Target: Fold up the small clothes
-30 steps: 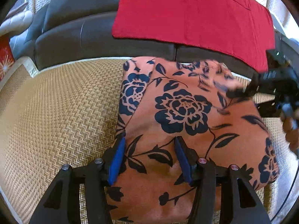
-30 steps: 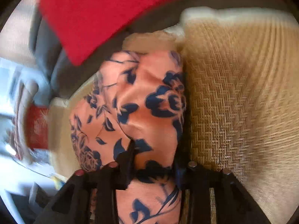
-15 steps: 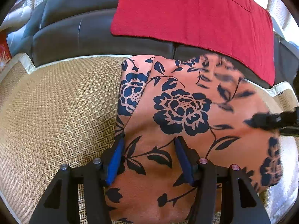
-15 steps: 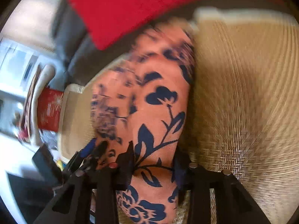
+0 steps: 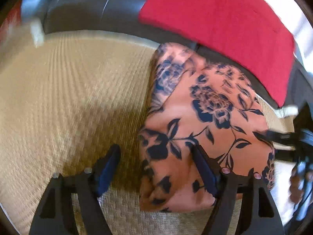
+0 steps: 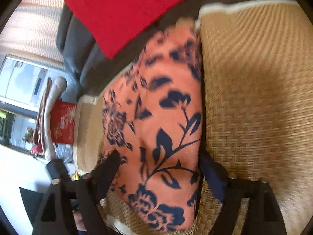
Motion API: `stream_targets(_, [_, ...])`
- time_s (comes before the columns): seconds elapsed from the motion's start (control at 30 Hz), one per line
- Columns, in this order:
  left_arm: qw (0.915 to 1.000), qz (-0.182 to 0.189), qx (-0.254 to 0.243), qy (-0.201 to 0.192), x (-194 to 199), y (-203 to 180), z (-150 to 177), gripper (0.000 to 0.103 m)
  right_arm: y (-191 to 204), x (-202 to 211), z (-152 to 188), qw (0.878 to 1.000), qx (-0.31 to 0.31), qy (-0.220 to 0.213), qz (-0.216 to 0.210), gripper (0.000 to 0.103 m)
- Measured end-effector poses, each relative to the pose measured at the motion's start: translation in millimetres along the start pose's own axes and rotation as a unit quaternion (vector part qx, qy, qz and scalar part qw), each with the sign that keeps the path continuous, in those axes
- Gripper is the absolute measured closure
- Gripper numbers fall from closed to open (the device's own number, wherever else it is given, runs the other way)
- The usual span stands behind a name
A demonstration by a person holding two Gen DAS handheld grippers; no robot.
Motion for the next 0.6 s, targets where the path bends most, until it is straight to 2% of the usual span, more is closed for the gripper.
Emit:
stream_targets(0.03, [0.9999,-0.006,-0.008,0.009,1,-5,0,0.028,2,-2,3,0.999,0.014,0.0,0.03,0.054])
stream_targets(0.2, [0.9999,-0.007,-0.003,0.009,6,-7,-2,0.029,12,-3,4,0.998,0.022,-0.006,0.051,0.056])
stream_targets(0.3, [0.9999,-0.008,-0.004,0.009,9,-7,0,0.029,24,-15,3,0.999,0.019,-0.004,0.046,0.044])
stream_targets(0.37, [0.9999,-0.006,-0.004,0.009,17,-6,0,0.029,25,-18,3,0.999,0.018,-0.007,0.037,0.032])
stream_targets(0.53, [0.9999,-0.006,-0.008,0.008,1,-9,2,0.029,34,-22,-7,0.998,0.028,-0.018,0.059,0.03])
stream_targets(0.6, [0.9999,-0.007,-0.011,0.009,0,-9,1,0.028,37,-31,-11,0.995,0.046,-0.007,0.085,0.051])
Point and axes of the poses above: each gripper's, at about its wrist camera, not at the fingertips, and x roughly against the way its jaws point, y to its left, z to its underside, the point moved 1 cm from there along -x, roughly the way its jaws point, and after that the axes turned 4 degrees about y, right-handed, at the moved point
